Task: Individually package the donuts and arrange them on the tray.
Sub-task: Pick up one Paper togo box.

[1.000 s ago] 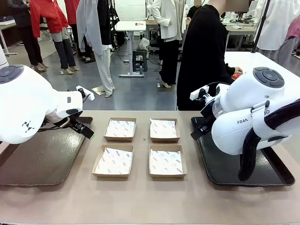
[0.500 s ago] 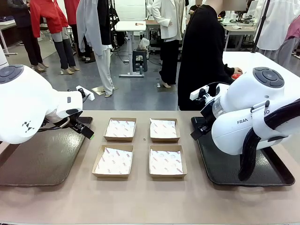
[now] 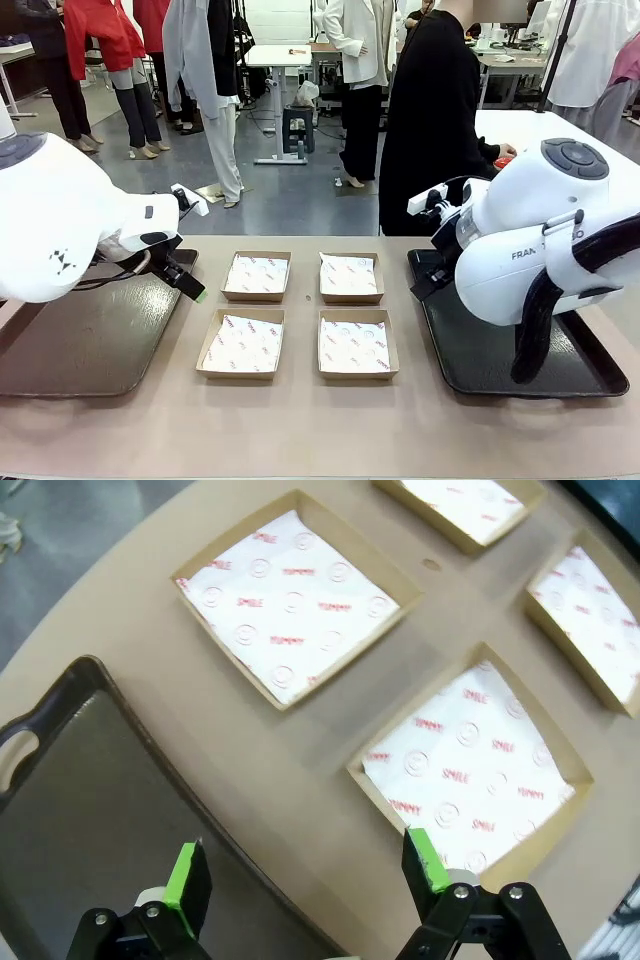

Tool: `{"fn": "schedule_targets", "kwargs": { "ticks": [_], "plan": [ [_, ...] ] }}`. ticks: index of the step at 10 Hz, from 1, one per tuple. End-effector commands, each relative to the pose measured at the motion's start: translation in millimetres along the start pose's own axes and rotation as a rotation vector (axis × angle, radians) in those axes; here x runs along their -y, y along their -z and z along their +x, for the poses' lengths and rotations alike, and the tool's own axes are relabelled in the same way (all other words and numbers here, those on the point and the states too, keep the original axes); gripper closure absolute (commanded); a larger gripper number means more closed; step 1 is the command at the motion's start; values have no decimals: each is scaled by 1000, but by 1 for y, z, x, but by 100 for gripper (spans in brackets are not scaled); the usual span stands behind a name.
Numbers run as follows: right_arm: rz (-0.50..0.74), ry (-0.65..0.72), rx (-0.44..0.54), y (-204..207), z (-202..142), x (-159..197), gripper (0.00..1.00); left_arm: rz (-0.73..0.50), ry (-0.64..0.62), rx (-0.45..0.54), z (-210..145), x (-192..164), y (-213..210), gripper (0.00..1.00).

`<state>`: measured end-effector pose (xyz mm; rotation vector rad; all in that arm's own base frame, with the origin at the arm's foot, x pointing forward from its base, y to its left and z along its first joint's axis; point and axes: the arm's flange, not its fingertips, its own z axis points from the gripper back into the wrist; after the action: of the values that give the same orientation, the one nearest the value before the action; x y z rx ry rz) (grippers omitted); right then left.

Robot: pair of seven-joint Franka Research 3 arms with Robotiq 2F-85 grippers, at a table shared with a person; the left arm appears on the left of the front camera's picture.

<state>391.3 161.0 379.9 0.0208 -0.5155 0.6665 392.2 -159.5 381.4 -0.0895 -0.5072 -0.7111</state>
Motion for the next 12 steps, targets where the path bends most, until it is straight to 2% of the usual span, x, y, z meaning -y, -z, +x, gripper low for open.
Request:
{"fn": "schedule_targets", "kwargs": {
  "ticks": [1, 3, 5, 6, 9, 10, 11, 12],
  "plan": [
    [67, -50, -61, -51, -77, -7, 0, -18, 43, -86, -71, 1, -41, 0],
    [72, -67, -164, -80, -120, -14, 0, 36, 58, -191, -106, 4, -60, 0],
    [92, -84, -239, -100, -153, -28, 0, 17, 54, -228, -135, 11, -82, 0],
    [83, -93, -258, -109, -169, -32, 0, 22, 39, -237, -145, 15, -90, 0],
    [88, -89, -271, -122, -187, -41, 0, 23, -7, -282, -171, 27, -118, 0],
    [102, -92, -276, -121, -183, -40, 0, 26, -19, -288, -177, 30, -126, 0],
    [118, -67, -281, -161, -58, 2, 0, 29, -12, -254, -174, 30, -123, 0],
    [118, -67, -281, -161, -58, 2, 0, -13, 0, -284, -58, -25, -148, 0]
  ]
}}
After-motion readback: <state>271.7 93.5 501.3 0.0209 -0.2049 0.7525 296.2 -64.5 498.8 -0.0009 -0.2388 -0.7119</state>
